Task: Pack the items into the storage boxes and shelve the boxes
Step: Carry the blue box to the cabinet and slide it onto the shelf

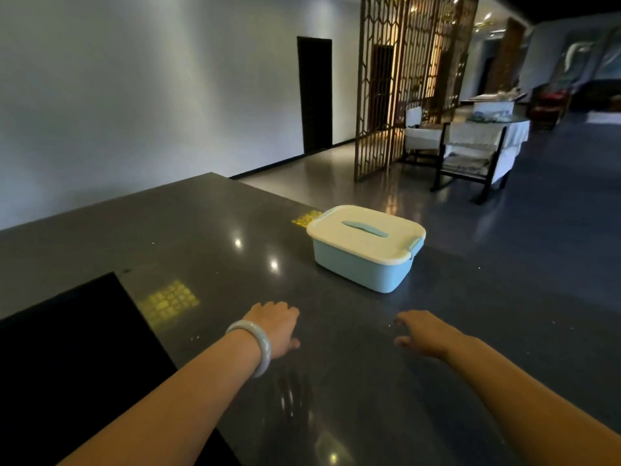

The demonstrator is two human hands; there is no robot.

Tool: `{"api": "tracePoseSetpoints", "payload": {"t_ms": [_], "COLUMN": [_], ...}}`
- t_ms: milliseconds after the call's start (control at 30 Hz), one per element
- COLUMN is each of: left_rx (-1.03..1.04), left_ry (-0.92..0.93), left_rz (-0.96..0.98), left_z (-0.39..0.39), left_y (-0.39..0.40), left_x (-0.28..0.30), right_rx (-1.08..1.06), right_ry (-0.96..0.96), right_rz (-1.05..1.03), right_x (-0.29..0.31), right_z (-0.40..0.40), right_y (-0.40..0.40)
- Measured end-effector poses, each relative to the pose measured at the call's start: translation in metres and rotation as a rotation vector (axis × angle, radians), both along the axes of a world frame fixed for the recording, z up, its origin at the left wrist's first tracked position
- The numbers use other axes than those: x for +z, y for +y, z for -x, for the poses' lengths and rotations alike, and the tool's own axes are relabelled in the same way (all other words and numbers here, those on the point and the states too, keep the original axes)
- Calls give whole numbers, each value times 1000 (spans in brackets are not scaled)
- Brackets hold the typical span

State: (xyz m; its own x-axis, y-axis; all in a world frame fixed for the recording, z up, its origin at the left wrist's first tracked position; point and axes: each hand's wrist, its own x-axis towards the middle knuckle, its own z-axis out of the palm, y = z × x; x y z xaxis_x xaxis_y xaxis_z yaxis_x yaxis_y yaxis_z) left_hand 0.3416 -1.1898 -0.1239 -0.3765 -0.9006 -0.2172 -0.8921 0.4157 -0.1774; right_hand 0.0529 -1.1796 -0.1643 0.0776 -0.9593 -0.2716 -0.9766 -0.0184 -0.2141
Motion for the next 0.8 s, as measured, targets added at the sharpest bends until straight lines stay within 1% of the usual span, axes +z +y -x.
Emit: {"api": "tracePoseSetpoints", "payload": {"t_ms": [167, 267, 400, 500, 600, 700, 800], "left_rx": [-118, -222, -352, -390, -327, -174, -64], "left_ry": [19, 68, 232, 361, 476, 550, 606], "left_rz": [-16, 13, 93, 155, 151, 66, -39], "left_z": [11, 23, 30, 31, 30, 34, 45], "left_y": [-88, -138, -203, -251, -295, -329, -362], "left_x": [-11, -16, -13, -9, -7, -8, -10], "right_rx": [-124, -225, -415, -568, -720, -867, -997], "right_ry": [-12, -13, -17, -30, -73, -155, -220], "right_rz": [10, 45, 104, 197, 292, 325, 303], "right_x": [-7, -6, 5, 12, 15, 11, 8], "right_z": [8, 11, 16, 18, 12, 7, 9], "right_y": [-45, -66, -92, -116, -147, -176, -200]}}
